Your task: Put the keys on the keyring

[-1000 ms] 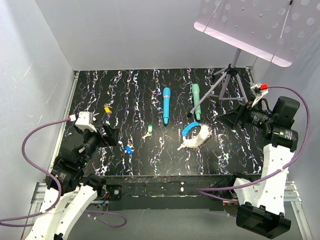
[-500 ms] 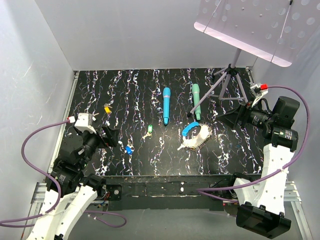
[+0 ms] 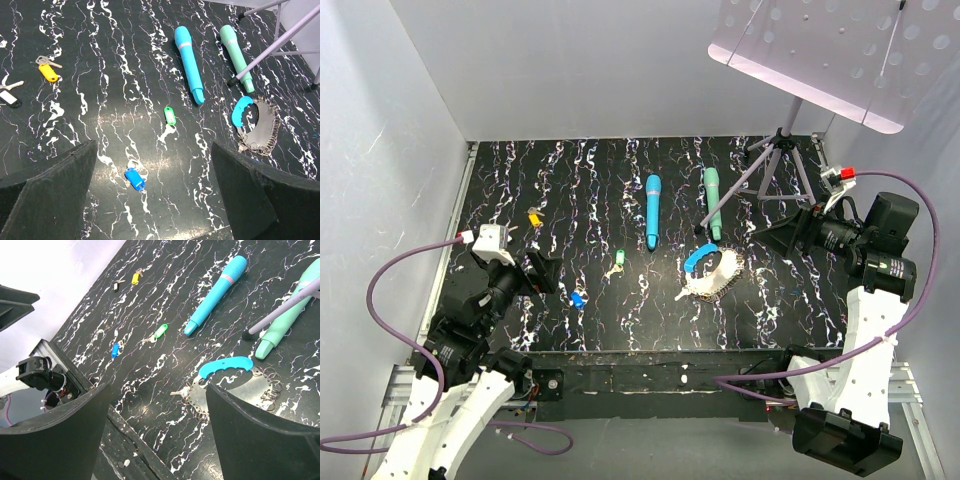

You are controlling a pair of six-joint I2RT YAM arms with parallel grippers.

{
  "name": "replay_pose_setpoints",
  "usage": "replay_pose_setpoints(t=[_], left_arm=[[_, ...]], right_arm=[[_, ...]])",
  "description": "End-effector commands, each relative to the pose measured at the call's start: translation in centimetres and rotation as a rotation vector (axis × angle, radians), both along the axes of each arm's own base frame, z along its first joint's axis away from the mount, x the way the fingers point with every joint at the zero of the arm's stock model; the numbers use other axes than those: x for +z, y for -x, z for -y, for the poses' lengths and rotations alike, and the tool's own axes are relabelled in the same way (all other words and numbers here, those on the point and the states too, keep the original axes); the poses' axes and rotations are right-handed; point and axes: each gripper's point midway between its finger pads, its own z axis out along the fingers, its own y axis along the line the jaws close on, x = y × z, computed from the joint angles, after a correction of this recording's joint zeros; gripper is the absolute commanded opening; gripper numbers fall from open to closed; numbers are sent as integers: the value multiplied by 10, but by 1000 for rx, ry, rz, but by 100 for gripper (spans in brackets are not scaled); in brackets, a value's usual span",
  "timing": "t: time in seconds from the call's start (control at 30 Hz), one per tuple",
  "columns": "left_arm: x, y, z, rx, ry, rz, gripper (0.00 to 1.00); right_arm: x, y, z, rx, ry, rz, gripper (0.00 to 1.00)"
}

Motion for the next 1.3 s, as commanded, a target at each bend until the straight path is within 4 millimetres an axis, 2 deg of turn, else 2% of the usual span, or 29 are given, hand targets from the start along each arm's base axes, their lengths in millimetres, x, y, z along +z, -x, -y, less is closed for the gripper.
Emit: replay_pose_setpoints(t=[0.0,1.27], left_arm=[[4,-2,1,-3,10,16,98],[4,1,4,-25,21,26,98]], right_arm=[[7,1,-1,9,-8,24,85],[5,0,0,-3,-41,-4,85]])
